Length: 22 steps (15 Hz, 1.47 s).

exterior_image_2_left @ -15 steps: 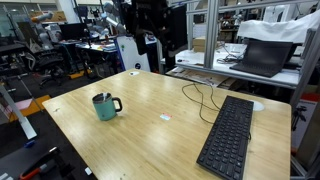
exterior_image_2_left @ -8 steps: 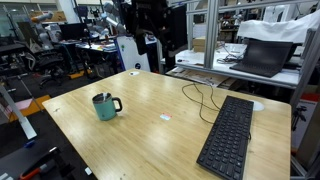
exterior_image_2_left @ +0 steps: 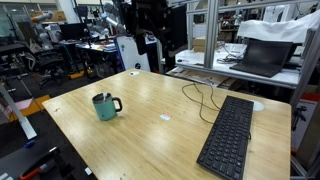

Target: Take the marker out of the green thermos and put it on the table

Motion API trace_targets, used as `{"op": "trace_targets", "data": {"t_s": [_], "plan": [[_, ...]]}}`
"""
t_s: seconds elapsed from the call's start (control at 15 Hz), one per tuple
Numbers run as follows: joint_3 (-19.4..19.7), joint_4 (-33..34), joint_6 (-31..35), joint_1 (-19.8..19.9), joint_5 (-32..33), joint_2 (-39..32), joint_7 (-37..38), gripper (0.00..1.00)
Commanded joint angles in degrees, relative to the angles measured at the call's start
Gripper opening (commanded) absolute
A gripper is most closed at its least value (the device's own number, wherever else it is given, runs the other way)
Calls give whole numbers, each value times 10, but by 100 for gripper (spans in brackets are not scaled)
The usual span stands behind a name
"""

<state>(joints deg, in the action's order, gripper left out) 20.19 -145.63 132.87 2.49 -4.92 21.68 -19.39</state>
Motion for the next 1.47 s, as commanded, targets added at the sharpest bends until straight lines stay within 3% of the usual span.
{"op": "trace_targets", "data": {"t_s": [0.0,0.33,0.73,1.07,1.4], "plan": [[-18,0,-2,13,-22,-3,2,100],[-59,-7,-11,-5,-147,-21,133,100],[-127,-22,-2,-13,-237,-47,316,100],[-185,-50,59,-45,-382,-79,425,100],[-244,-69,150,-83,-564,-128,481,100]]}}
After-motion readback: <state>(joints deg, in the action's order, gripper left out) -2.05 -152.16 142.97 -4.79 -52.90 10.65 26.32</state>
